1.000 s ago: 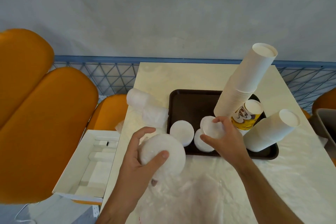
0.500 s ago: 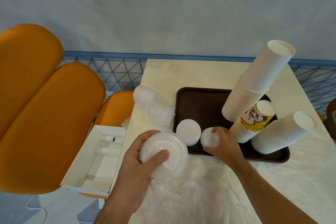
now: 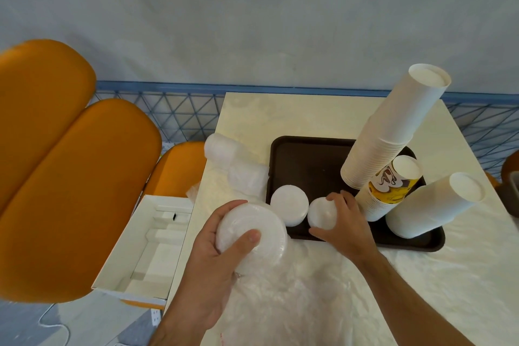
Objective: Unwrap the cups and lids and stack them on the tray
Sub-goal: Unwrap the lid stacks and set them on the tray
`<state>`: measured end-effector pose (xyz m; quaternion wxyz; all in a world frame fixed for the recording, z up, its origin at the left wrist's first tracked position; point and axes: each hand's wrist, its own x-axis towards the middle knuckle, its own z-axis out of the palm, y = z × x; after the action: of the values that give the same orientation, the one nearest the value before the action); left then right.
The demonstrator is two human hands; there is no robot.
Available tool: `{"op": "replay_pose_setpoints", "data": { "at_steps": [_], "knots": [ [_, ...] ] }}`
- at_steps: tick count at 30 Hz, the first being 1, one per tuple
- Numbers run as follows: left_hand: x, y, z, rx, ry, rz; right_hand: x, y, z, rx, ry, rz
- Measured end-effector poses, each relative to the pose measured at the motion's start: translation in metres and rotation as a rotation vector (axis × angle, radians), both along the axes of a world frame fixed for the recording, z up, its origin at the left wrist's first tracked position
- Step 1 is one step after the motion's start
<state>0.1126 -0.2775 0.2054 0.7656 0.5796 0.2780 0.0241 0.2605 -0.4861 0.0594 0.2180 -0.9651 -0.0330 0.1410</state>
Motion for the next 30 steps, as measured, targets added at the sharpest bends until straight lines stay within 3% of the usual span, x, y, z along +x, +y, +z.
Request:
{"op": "replay_pose_setpoints", "data": {
  "at_steps": [5,9,13,19,30],
  "knots": [
    [0.002,-0.006,-0.001,0.033,-0.009,-0.008,-0.025,0.01,0.076,0.439,-0.011,-0.05],
    [0.006,-0.015,0.0,0.061,-0.011,-0.016,-0.063,0.025,0.148,0.737,0.02,0.065],
    [0.009,-0.023,0.002,0.089,-0.011,-0.078,-0.082,0.031,0.172,0.716,0.0,0.137],
    [0.007,-0.03,0.0,0.221,-0.078,-0.167,-0.086,0.024,0.171,0.618,-0.002,0.071],
    [0.002,-0.035,0.001,0.36,-0.116,-0.251,-0.084,0.013,0.172,0.716,0.216,-0.015]
  ]
}}
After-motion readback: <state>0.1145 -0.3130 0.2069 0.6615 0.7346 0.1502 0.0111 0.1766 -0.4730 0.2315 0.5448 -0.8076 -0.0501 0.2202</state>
